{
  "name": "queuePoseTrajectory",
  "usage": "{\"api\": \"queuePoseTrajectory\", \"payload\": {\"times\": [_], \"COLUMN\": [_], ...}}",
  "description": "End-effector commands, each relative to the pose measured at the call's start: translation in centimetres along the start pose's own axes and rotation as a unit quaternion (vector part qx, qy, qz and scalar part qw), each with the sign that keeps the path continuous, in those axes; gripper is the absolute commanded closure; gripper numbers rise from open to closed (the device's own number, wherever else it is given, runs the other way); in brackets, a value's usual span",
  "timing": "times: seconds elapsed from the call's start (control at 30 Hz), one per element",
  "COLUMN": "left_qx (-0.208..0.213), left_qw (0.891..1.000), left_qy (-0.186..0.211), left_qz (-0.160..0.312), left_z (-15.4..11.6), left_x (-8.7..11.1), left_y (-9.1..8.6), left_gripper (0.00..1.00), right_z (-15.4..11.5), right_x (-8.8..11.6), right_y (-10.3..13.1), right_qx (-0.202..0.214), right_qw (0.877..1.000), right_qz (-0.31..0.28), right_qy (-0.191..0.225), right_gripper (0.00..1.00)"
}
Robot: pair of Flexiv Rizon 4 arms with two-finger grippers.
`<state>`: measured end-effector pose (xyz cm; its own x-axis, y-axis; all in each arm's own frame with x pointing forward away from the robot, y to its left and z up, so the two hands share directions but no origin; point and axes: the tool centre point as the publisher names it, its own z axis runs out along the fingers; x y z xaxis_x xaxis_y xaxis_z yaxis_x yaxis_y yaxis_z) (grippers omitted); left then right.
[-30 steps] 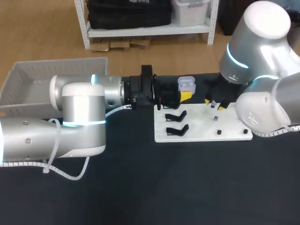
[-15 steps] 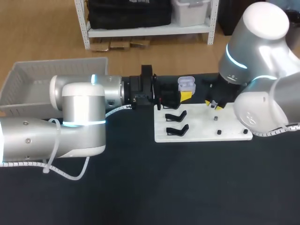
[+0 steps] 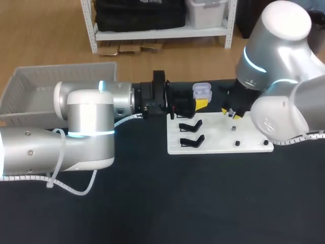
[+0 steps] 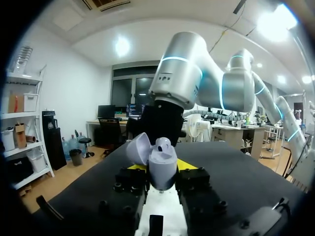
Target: Pick up each earbud case from the left stands, insert the matching earbuds, close the lid, and place the case in the box.
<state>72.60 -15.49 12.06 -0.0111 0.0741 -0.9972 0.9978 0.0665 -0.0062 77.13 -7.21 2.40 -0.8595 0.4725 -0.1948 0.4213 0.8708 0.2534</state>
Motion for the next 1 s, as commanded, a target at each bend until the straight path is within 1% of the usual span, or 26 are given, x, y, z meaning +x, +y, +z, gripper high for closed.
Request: {"api": "queuePoseTrajectory", "payload": {"times": [0.03, 0.17, 0.4, 0.5, 0.6, 0.73, 0.87, 1.0], "left_qx": [-0.003, -0.003, -0.003, -0.003, -0.003, -0.003, -0.003, -0.003], "left_qw": [1.0, 1.0, 1.0, 1.0, 1.0, 1.0, 1.0, 1.0], "left_qy": [-0.003, -0.003, -0.003, -0.003, -0.003, -0.003, -0.003, -0.003], "left_qz": [0.002, 0.002, 0.002, 0.002, 0.002, 0.002, 0.002, 0.002], "left_z": [-0.01, -0.01, -0.01, -0.01, -0.01, -0.01, -0.01, -0.01], "left_x": [0.1, 0.1, 0.1, 0.1, 0.1, 0.1, 0.1, 0.1], "left_y": [-0.17, -0.17, -0.17, -0.17, -0.17, -0.17, -0.17, -0.17], "left_gripper": [1.0, 1.0, 1.0, 1.0, 1.0, 1.0, 1.0, 1.0], "right_z": [0.18, 0.38, 0.37, 0.31, 0.41, 0.58, 0.6, 0.19], "right_x": [-0.31, -0.35, -0.53, -0.58, -0.66, -0.66, -0.61, -0.45], "right_y": [0.02, -0.13, -0.17, -0.11, -0.03, 0.09, 0.14, 0.13], "right_qx": [0.003, 0.007, 0.007, 0.007, 0.007, 0.007, 0.008, 0.01], "right_qw": [1.0, 1.0, 1.0, 1.0, 1.0, 1.0, 1.0, 1.0], "right_qz": [0.001, 0.008, 0.012, 0.011, 0.011, 0.01, 0.01, 0.01], "right_qy": [0.005, 0.012, 0.015, 0.015, 0.016, 0.019, 0.02, 0.021], "right_gripper": [0.68, 0.69, 0.67, 0.7, 0.78, 0.84, 1.0, 1.0]}}
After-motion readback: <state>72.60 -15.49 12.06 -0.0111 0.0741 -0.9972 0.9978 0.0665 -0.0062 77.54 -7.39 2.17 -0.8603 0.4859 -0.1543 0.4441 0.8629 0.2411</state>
